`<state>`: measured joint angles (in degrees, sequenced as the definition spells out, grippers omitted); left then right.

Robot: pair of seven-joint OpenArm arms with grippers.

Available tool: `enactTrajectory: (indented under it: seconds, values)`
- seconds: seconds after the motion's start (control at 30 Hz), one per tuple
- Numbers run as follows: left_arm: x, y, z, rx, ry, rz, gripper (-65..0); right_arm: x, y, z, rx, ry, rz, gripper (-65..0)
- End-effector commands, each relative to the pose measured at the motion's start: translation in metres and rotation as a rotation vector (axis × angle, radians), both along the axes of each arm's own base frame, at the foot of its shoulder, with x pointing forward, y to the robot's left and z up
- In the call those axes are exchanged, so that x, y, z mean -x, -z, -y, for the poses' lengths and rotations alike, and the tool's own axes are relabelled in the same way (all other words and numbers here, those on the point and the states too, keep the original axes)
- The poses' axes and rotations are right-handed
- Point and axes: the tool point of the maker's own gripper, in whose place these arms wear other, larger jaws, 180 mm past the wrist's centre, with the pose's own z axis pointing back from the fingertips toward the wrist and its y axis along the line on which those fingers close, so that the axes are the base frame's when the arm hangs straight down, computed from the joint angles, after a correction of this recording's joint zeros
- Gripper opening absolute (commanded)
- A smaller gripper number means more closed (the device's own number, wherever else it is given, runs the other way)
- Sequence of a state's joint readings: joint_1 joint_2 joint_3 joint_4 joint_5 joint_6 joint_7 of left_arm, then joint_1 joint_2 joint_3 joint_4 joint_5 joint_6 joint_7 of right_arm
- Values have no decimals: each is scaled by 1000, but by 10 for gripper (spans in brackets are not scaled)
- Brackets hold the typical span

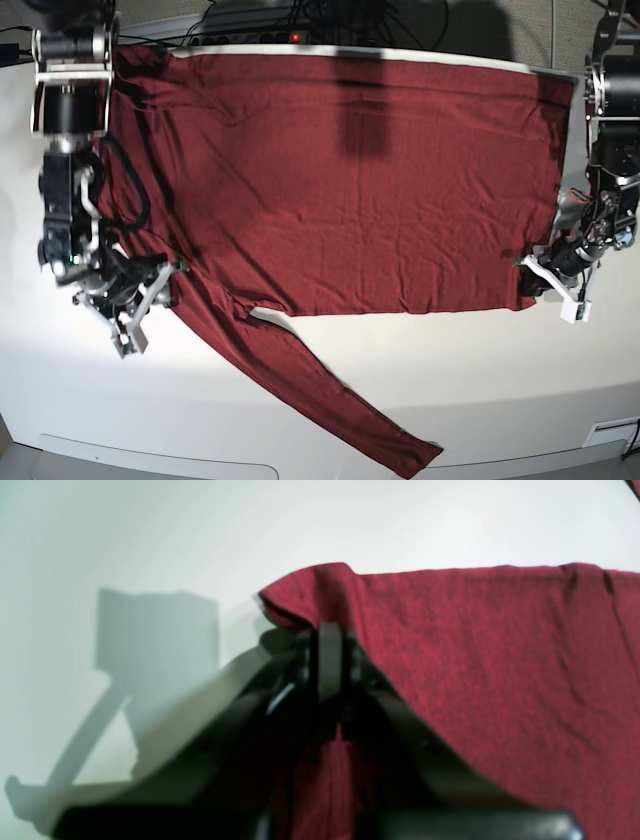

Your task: Fold the T-shirt properly

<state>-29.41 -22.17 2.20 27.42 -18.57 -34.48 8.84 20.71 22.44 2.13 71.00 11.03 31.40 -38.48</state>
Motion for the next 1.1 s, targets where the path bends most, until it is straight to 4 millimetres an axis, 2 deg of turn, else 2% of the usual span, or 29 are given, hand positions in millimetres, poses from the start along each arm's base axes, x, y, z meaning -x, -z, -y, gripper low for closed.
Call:
enactTrajectory:
  seconds: [0.0, 0.13, 0.23, 0.47, 0.63, 0.77, 0.83, 1.0, 1.07]
  values:
    - [-10, -13, -7, -13, -3, 29, -650, -23, -25, 5, 10, 6, 62, -357]
    - [-10, -13, -7, -13, -3, 29, -650, -53, -24, 7, -4, 23, 6, -357]
    - [-10, -13, -6, -12, -2, 29, -650, -61, -12, 12, 13, 19, -76, -357]
    - [-10, -13, -7, -13, -3, 29, -650, -58, 24, 36, 84, 37, -165, -357]
    - [-10, -13, -7, -12, -3, 30, -650, -44, 48, 38, 69, 46, -221, -357]
    - [-10, -13, -6, -12, -3, 29, -650, -39, 54, 38, 66, 49, -247, -357]
    - [-10, -13, -7, -13, -3, 29, -650, -35, 58, 35, 64, 42, -273, -357]
    - [-10, -13, -7, -13, -3, 29, -650, -21, 72, 6, 43, -41, -356, -361]
    - [-10, -13, -7, -13, -2, 28, -650, -21, 75, -3, 34, -53, -358, -402]
